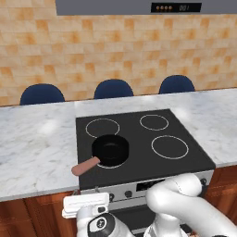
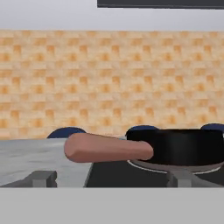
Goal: Turn on the front left burner of the stove.
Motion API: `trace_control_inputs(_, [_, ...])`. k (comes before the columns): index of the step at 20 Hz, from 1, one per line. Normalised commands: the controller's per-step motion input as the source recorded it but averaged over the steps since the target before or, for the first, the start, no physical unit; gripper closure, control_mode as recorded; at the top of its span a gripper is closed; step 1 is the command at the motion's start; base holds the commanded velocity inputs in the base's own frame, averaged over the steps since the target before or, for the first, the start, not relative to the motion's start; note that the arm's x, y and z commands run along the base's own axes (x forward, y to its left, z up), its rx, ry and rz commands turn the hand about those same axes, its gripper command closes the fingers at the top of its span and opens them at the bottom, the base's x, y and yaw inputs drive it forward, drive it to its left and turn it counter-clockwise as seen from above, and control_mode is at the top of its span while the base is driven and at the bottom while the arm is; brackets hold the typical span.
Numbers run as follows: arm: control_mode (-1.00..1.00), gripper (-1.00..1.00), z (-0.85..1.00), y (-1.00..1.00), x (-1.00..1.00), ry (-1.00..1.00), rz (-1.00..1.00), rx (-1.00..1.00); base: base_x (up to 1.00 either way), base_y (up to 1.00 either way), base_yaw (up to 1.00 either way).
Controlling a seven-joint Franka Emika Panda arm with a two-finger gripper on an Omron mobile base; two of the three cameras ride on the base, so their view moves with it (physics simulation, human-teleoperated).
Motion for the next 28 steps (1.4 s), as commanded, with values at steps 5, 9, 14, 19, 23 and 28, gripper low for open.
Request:
trace_control_inputs(5, [-1.00, -1.00, -0.46, 0.01, -0.02, 0.00, 0.00, 0.00, 0.00, 0.00, 0.00])
trace_control_inputs(9, [-1.00, -1.00, -0.50, 0.00, 0.00, 0.00, 0.00, 0.02, 0.00, 0.00, 0.00])
trace_control_inputs(14, [-1.00, -1.00, -0.49, 0.00, 0.00, 0.00, 0.00, 0.00, 0.00, 0.00, 0.00])
trace_control_inputs(19, [-1.00, -1.00, -0.35, -0.03, 0.00, 0.00, 0.00, 0.03, 0.00, 0.00, 0.00])
trace_control_inputs(23, [-1.00, -1.00, -0.26, -0.14, 0.00, -0.02, 0.00, 0.07, 0.00, 0.00, 0.00])
trace_control_inputs(28, [-1.00, -1.00, -0.17, -0.23, 0.00, -0.05, 0.00, 0.09, 0.00, 0.00, 0.00])
